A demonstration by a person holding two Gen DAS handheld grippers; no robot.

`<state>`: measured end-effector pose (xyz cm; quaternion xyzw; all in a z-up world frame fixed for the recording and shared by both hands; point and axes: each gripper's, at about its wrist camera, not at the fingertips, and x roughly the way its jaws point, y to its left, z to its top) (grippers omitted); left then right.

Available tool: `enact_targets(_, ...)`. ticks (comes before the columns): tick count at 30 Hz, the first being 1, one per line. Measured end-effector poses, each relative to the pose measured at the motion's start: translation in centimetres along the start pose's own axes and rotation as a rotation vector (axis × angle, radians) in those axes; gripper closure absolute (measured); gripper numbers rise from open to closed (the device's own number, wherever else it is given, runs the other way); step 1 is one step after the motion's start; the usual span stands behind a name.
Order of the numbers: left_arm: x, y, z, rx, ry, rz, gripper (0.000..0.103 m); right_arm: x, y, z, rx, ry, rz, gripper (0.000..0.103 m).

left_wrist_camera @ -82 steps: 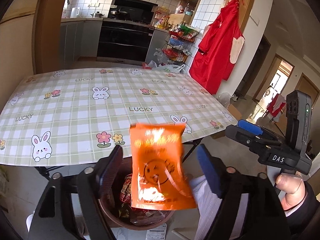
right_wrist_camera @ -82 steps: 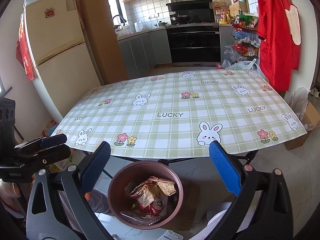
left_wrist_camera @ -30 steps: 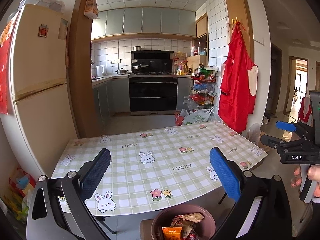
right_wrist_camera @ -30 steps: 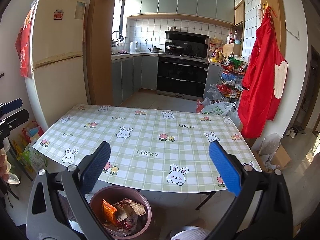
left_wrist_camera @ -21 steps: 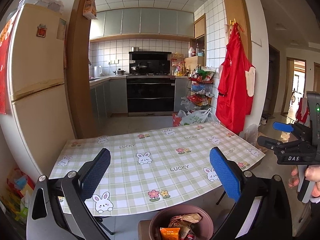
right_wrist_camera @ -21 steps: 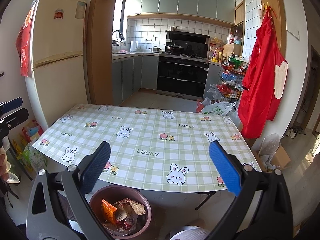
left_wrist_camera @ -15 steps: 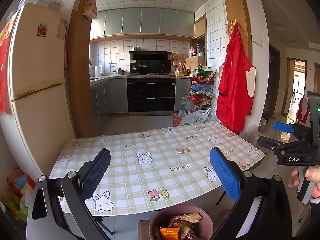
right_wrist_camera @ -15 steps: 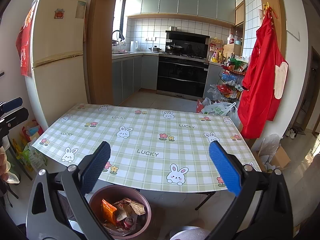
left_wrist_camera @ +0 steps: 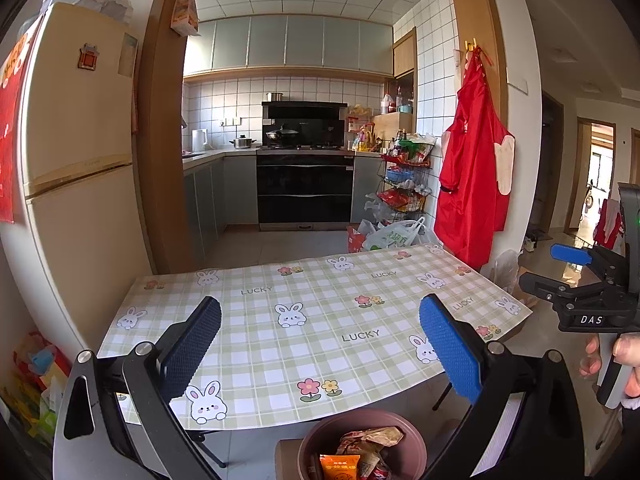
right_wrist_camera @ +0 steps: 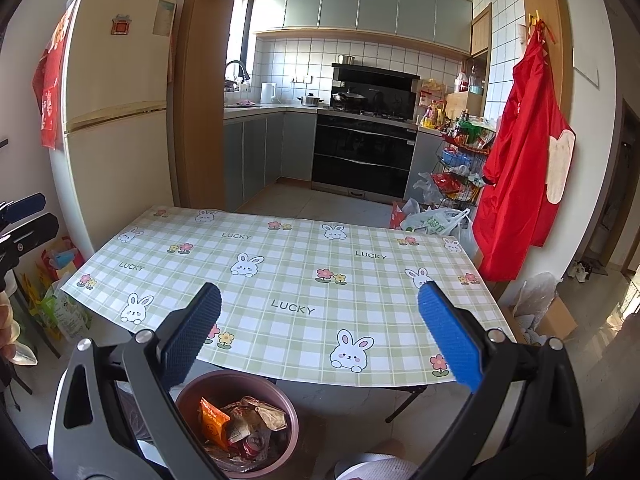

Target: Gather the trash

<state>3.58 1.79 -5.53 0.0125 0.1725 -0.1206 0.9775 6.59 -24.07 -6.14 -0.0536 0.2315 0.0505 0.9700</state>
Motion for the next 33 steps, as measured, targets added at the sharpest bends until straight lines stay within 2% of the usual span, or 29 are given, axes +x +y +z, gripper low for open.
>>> enact_targets(33, -0.27, -0.29, 0.06, 0.007, -0.002, -0.004, 0.006, 0.22, 0.25, -0.18, -0.003, 0.011, 0.000, 0.006)
